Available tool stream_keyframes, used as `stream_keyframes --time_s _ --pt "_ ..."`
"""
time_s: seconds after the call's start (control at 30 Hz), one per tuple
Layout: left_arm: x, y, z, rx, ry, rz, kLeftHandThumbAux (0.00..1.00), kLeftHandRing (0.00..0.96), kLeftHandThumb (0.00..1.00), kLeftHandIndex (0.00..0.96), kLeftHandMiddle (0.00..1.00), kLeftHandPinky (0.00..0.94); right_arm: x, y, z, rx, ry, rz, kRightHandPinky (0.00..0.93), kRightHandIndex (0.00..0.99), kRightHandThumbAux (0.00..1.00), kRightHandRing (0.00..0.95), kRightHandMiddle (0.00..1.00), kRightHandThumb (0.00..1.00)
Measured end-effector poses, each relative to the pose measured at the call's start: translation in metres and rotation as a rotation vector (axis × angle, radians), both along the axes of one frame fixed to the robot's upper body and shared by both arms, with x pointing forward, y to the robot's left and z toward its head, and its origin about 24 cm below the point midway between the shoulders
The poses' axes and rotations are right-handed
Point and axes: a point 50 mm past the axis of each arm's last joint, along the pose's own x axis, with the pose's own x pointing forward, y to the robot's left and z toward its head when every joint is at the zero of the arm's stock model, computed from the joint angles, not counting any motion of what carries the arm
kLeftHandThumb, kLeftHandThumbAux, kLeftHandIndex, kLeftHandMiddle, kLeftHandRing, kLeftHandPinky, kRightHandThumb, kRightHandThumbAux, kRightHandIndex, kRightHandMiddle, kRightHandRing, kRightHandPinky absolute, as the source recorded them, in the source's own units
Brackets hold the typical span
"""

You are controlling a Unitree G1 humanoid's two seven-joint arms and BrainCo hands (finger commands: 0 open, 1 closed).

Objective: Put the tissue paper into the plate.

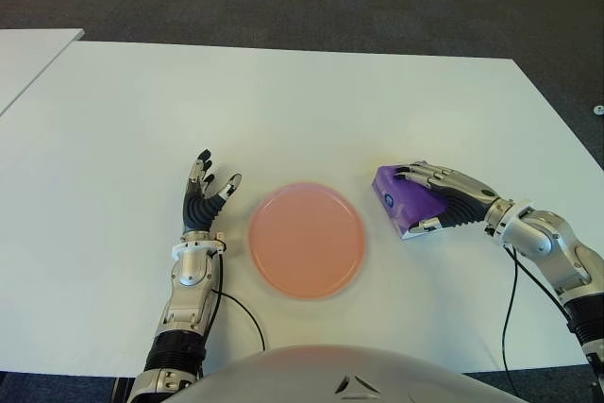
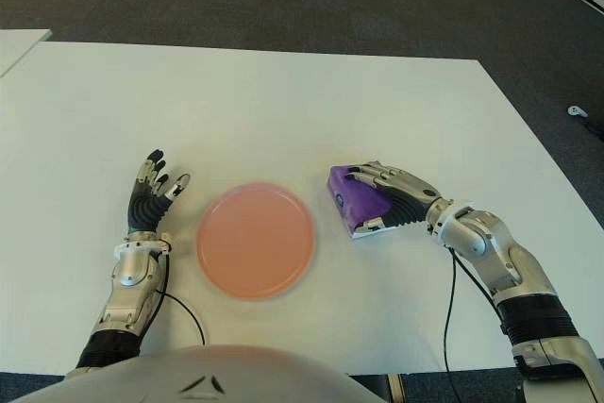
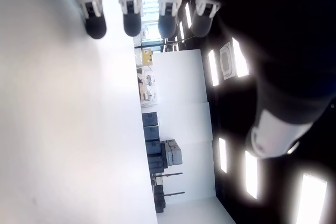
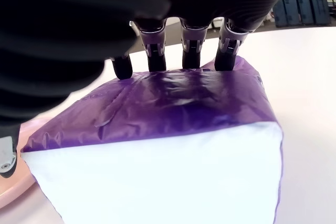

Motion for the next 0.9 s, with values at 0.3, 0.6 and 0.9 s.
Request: stream_keyframes --time_s 0.3,0.6,0.9 --pt "-0.004 0.002 0.001 0.004 -0.003 0.004 0.613 0.000 0.000 0.000 0.000 0.000 -0.011 0.004 -0.014 -0.025 -0.010 0.018 0.000 0.000 0.439 0.000 0.000 0.070" --pt "-0.007 0.004 0.001 0.008 0.004 0.011 0.602 0.000 0.000 0.000 0.000 0.000 -0.011 0.006 -0.028 -0.051 -0.065 0.020 0.000 0.000 0.444 0.000 0.000 0.075" --pt "-0.012 0.005 0.001 0.009 0.013 0.019 0.597 0.000 0.000 0.000 0.000 0.000 -0.005 0.009 -0.037 -0.083 -0.123 0.041 0.000 0.000 0.452 0.000 0.000 0.041"
